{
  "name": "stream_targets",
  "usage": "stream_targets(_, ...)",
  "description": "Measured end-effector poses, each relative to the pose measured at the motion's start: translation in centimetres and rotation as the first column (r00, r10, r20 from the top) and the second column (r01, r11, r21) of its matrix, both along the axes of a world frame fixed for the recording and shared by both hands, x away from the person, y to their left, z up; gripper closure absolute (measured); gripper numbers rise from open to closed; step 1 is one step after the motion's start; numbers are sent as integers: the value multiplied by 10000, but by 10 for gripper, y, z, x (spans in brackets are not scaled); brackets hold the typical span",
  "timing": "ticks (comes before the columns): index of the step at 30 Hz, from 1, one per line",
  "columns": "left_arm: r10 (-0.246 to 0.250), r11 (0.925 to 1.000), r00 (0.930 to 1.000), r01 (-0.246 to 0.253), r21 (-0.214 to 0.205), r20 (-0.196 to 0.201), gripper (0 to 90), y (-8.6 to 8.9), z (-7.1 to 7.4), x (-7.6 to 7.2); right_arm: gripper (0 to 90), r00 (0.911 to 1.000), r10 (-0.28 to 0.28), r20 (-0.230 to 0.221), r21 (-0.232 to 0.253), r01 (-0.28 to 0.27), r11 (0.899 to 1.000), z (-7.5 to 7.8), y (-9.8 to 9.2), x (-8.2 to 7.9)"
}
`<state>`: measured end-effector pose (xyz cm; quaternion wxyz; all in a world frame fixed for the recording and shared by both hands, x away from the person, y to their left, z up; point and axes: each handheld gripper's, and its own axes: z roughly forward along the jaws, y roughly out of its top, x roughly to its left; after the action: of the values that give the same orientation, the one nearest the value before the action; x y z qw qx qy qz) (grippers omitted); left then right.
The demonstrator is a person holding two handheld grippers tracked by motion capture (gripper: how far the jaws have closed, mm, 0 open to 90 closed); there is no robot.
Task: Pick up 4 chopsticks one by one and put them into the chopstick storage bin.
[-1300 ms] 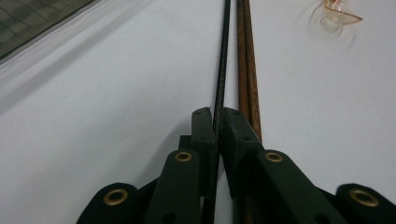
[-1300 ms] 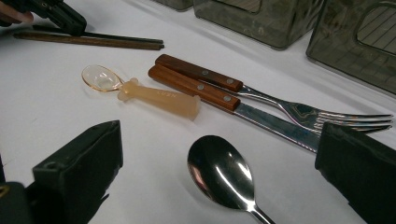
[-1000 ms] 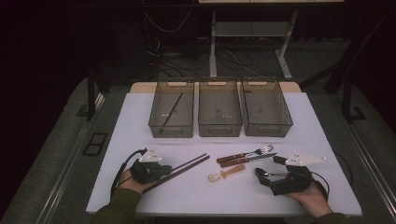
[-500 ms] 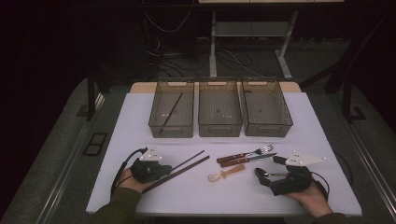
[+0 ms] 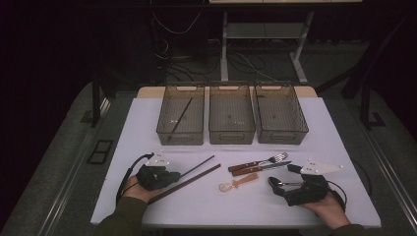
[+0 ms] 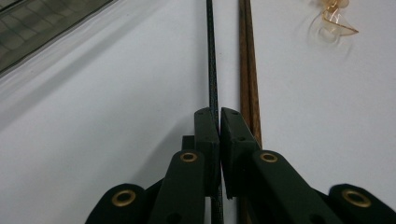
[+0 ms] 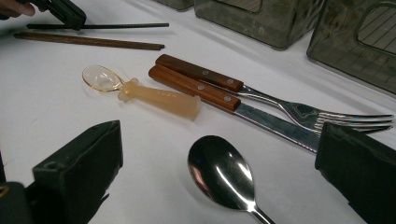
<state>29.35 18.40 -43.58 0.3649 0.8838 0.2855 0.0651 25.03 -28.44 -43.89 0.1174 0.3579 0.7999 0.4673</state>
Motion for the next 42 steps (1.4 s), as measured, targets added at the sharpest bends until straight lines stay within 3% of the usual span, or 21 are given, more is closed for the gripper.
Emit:
stream_targets(11,251,9997,9995,-252,-33,-191,861,3,7,0,11,10000,6,-4,24,-6,10000,0,0,0)
stream_targets(28,308,9991,9995,-307,-288,20,860,2,25,0,11,10000,37,36,4,-37,10000,0,0,0)
stream_targets(42,642,9963,9979,-633,-585,129,860,-1,40,7,11,10000,49,6,18,-49,10000,0,-1,1)
